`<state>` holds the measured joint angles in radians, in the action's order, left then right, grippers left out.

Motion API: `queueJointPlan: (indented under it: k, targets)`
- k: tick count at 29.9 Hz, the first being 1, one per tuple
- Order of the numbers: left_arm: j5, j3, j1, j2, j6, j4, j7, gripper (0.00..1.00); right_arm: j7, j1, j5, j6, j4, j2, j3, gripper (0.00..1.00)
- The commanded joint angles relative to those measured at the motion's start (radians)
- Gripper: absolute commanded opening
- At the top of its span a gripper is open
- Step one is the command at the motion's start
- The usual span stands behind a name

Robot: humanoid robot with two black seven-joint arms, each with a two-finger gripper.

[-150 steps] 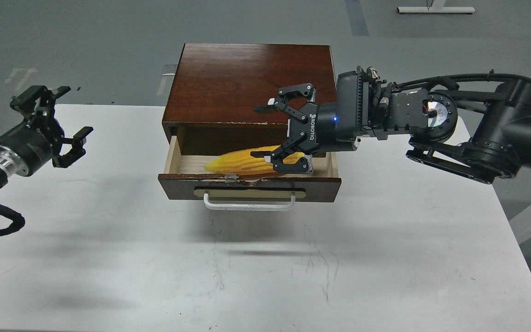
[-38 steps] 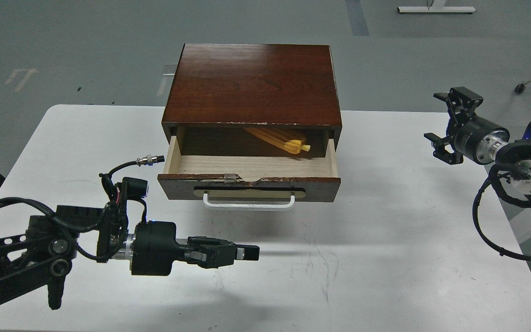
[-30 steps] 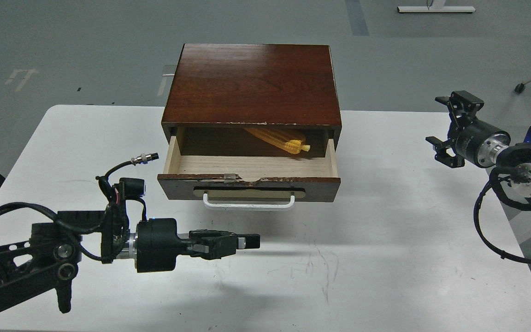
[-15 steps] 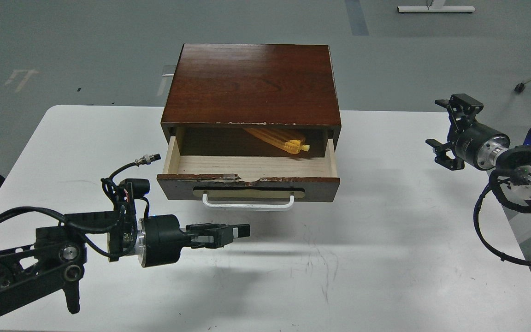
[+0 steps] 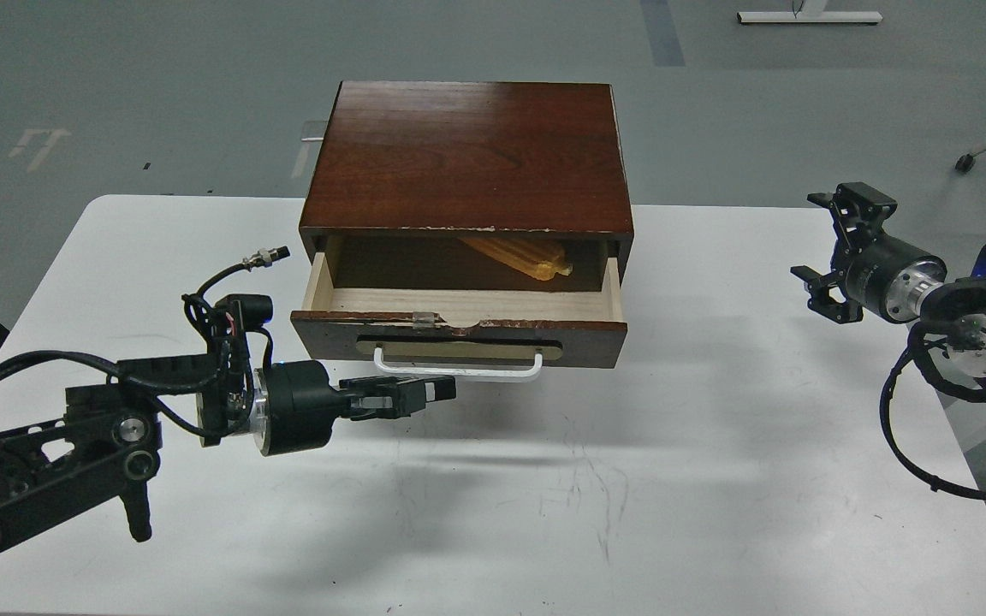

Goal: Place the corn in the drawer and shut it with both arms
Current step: 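Position the left gripper against the drawer front beside the handle, then push the drawer shut into the cabinet with the left gripper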

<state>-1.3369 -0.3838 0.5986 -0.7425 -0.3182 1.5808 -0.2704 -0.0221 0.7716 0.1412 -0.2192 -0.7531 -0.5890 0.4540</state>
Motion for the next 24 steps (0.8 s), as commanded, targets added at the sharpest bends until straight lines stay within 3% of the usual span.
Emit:
queueJointPlan:
  k: [1,24]
  targets:
    - [-0.001,-0.001,0.006,0.002,-0.024,-0.03,0.0,0.0,-0.001,0.0,0.0,0.0,0.0,0.0,0.0,0.99]
    - [-0.002,-0.009,0.053,0.029,-0.044,-0.084,-0.001,0.0,-0.001,-0.005,0.0,-0.002,0.0,0.0,0.0,0.99]
